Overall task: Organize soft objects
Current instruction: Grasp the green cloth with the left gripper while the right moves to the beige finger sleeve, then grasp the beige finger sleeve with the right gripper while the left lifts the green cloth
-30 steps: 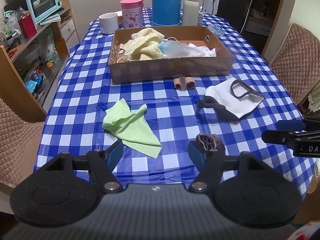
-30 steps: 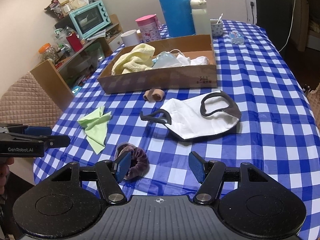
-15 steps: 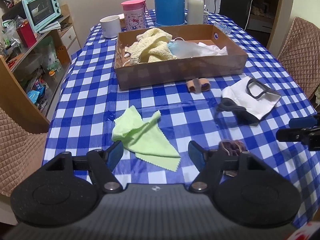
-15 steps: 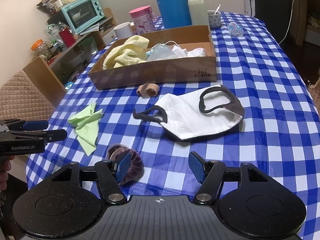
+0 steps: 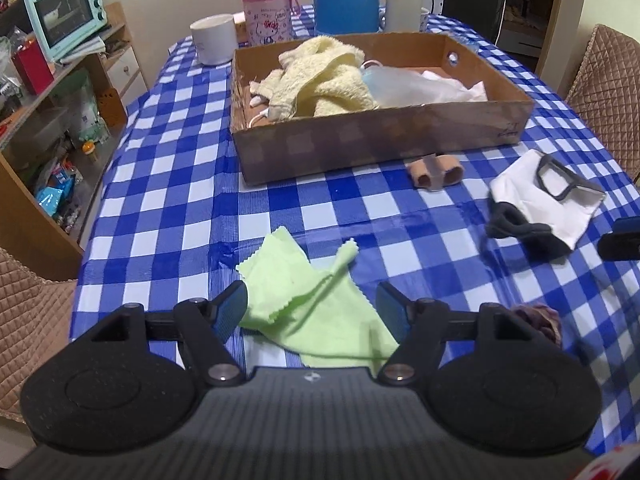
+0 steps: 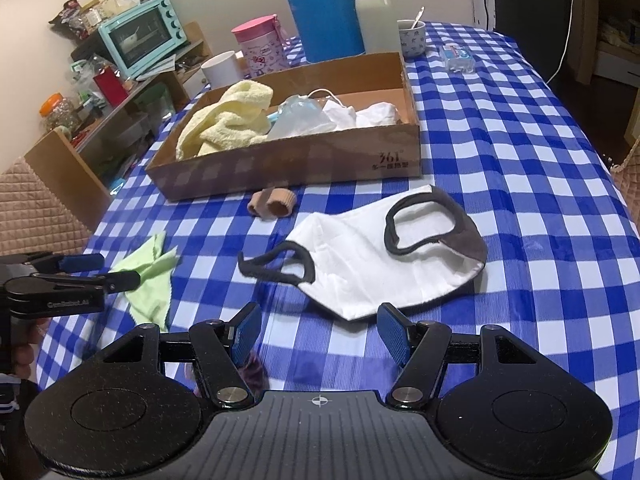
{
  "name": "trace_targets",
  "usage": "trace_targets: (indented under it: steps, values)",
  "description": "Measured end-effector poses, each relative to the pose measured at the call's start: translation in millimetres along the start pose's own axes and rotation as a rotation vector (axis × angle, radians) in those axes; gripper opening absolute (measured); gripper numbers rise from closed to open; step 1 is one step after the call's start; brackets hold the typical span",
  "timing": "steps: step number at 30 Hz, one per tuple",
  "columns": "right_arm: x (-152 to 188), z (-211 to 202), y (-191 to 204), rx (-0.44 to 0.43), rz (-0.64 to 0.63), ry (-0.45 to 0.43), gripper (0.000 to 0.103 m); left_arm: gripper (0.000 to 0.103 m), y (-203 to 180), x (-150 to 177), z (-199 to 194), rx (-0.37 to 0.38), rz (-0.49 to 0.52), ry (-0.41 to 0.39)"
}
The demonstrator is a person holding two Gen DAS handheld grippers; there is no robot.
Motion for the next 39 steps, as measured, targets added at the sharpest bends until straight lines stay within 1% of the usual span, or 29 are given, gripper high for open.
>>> trace_targets:
  steps: [4, 5, 7, 9, 10, 11, 12, 13, 14, 16, 18, 19, 22, 25, 31, 34, 39]
  values:
    - [-6, 4, -2, 0.008, 0.013, -0.01, 0.064, 0.064, 2, -1, 18, 0.007, 0.004, 0.029]
    - [-8, 5, -3, 0.01, 0.016, -0.013, 0.064, 0.061, 3, -1, 22, 0.006, 0.004, 0.036]
    - [-11, 7, -4, 0.013, 0.019, -0.019, 0.064, 0.059, 4, 0, 28, 0.002, 0.005, 0.05]
    - [-15, 8, -6, 0.015, 0.022, -0.025, 0.064, 0.055, 6, 1, 33, 0.001, 0.0, 0.062]
    - [-16, 8, -6, 0.014, 0.022, -0.029, 0.064, 0.054, 7, 2, 34, 0.001, -0.003, 0.066]
    - [-18, 9, -6, 0.013, 0.021, -0.033, 0.064, 0.051, 9, 3, 35, -0.002, -0.008, 0.068]
    - [-19, 10, -5, 0.011, 0.018, -0.036, 0.064, 0.043, 10, 3, 36, 0.002, -0.01, 0.07]
    - [-21, 11, -5, 0.008, 0.014, -0.039, 0.064, 0.039, 11, 3, 37, 0.005, -0.01, 0.074]
    - [-23, 12, -3, 0.005, 0.009, -0.04, 0.064, 0.032, 12, 4, 38, 0.007, -0.008, 0.076]
    - [-26, 17, -1, -0.001, -0.003, -0.04, 0.064, 0.024, 14, 4, 39, 0.016, -0.01, 0.073]
    - [-31, 21, 2, -0.008, -0.017, -0.039, 0.064, 0.008, 16, 3, 38, 0.011, -0.015, 0.071]
    - [-33, 24, 4, -0.013, -0.024, -0.039, 0.064, 0.006, 17, 2, 38, 0.007, -0.02, 0.07]
    - [-41, 33, 10, -0.026, -0.054, -0.046, 0.064, 0.006, 23, -3, 33, -0.004, -0.055, 0.047]
    - [-48, 45, 17, -0.038, -0.089, -0.048, 0.064, 0.006, 29, -13, 26, -0.037, -0.073, 0.019]
    - [-65, 78, 28, -0.053, -0.127, -0.033, 0.064, 0.006, 37, -35, 26, -0.12, -0.086, 0.012]
    - [-72, 96, 29, -0.057, -0.109, -0.014, 0.064, 0.006, 40, -40, 29, -0.125, -0.099, 0.018]
    - [-79, 123, 28, -0.036, -0.069, 0.02, 0.064, 0.006, 41, -43, 37, -0.118, -0.103, 0.026]
Point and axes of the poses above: each gripper's, at about its wrist camera, not at the fingertips, and z roughly the way its jaws point, y to its left, x to its underside, the point moved 1 cm from there along z, roughly the way its jaws point, and after that the axes turned 6 degrees about -x, right-handed, at the moved point
